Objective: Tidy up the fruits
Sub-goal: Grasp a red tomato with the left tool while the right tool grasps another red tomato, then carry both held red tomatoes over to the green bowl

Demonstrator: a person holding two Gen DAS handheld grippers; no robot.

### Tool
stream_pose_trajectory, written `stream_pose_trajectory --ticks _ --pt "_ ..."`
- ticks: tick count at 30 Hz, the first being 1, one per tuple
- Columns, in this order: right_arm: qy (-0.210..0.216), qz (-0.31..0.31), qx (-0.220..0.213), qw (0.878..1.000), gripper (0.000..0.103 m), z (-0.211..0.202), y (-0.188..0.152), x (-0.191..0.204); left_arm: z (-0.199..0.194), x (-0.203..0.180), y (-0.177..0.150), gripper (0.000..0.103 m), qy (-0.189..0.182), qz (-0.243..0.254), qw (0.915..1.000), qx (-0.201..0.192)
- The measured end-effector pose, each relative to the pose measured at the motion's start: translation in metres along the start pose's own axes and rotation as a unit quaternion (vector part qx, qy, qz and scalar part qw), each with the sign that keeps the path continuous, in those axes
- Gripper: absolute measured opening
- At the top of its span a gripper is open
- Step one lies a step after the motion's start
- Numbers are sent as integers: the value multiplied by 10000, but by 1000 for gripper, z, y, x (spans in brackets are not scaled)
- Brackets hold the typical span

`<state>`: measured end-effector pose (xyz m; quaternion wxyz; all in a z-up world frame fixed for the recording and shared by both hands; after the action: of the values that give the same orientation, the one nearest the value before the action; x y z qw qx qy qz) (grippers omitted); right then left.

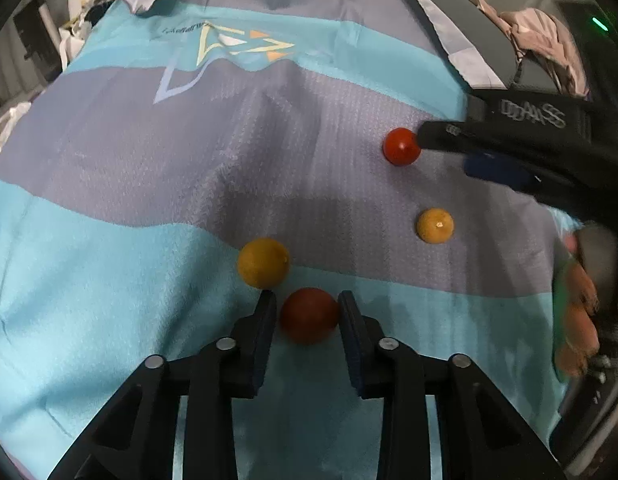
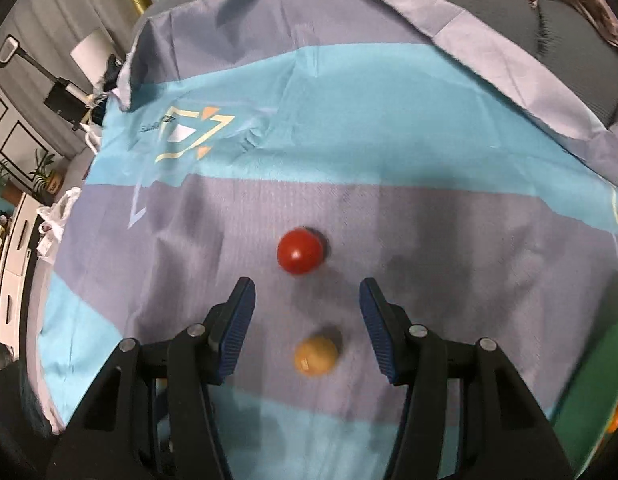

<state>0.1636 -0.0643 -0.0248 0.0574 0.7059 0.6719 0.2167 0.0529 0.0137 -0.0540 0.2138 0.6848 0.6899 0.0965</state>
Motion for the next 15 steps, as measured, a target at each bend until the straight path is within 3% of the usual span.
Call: stream_pose_trajectory --ticks 8,11,12,15 --pt "-306 -123 35 9994 51 30 5 5 1 -2 1 30 -7 26 10000 -2" --pt "-361 -154 23 9992 40 37 4 3 1 -3 2 30 11 68 10000 -3" --pt "-385 -158 52 9991 33 39 3 2 1 -4 2 30 6 66 10000 -4" --pt "-387 -206 -50 9990 31 34 0 0 1 -7 3 30 -41 84 10000 4"
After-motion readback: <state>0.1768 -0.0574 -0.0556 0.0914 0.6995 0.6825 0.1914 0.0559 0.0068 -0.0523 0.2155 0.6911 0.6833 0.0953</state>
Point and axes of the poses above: each gripper's, at about its wrist camera, not at the fingertips, and z roughly the way its jaws point, x to its left, y to its top, the point moved 8 cm from there along z, roughly the way its jaws point, and after that the axes turned 10 degrees about z, right-handed, at the moved point
